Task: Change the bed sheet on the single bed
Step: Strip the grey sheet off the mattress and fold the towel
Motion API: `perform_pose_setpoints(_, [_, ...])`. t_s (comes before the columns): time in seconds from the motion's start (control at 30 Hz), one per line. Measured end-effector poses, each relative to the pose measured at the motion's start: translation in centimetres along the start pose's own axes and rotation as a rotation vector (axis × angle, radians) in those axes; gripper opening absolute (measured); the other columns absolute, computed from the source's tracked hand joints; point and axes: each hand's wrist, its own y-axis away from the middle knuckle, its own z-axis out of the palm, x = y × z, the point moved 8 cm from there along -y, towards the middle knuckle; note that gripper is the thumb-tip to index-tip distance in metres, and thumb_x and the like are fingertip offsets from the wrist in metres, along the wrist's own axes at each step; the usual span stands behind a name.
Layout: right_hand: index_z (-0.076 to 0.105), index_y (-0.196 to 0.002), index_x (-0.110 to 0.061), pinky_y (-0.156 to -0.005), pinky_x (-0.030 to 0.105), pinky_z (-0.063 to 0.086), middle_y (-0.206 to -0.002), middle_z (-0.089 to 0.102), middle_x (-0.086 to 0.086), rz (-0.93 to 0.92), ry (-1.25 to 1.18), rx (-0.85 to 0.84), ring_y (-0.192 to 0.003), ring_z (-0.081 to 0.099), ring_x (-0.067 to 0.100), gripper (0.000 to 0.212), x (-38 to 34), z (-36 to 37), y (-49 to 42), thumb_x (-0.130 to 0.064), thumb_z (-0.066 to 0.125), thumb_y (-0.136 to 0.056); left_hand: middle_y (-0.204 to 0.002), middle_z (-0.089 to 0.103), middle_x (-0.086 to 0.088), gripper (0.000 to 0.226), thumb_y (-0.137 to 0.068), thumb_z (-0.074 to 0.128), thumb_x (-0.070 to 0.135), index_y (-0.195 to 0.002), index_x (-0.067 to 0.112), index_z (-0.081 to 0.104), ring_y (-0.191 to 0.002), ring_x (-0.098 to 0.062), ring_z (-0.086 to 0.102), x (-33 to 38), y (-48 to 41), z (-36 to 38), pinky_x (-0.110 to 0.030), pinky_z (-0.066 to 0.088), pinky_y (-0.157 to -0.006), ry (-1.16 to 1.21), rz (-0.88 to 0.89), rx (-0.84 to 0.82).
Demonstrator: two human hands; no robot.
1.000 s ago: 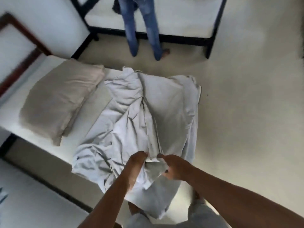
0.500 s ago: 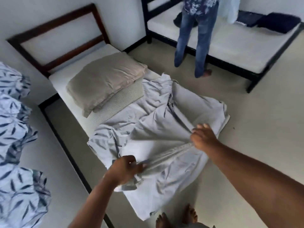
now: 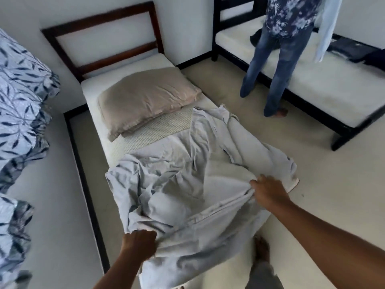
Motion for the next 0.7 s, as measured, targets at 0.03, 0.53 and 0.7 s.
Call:
perform_pose_setpoints(0.03, [0.065,-0.119,-0.023,-0.083,0.036,0.047,-0.121,0.061,0.010,-0.070,-0.144,-0.055,-0.108,0.061,0.033,0.031,-0.7,1.2,-0.6,-0.022,0.060,-0.089,-0.140,0.053,0.006,0.042,-0.094,0.042,0.048,-0.134,0.037,0.051,-0.131,-0.022,0.050,1.6,-0.3,0.1,-0.039,0.042,-0.105,0.016,-0.015,-0.053])
perform_pose_setpoints(0.53, [0.063,-0.088,-0.025,-0.056,0.035,0.048,-0.081,0.063,-0.002,-0.783,-0.466,0.103,-0.073,0.063,0.021,0.029,-1.8,-2.5,-5.4,-0.053,0.063,-0.085,-0.065,0.055,0.001,0.029,-0.087,0.060,0.029,-0.065,0.025,0.040,-0.080,-0.031,0.064,21.7,-1.8,-15.4,-0.028,0.029,-0.062,1.021,-0.203,0.394])
perform_pose_setpoints(0.7, [0.058,-0.071,-0.021,-0.047,0.032,0.045,-0.069,0.055,0.000,-0.681,-0.213,0.173,-0.060,0.061,0.029,0.029,1.5,-3.8,-8.6,-0.016,0.083,-0.055,-0.058,0.045,0.008,0.029,-0.088,0.063,0.028,-0.070,0.024,0.041,-0.077,-0.030,0.064,20.2,0.9,-14.7,-0.028,0.029,-0.062,0.954,-0.253,0.434])
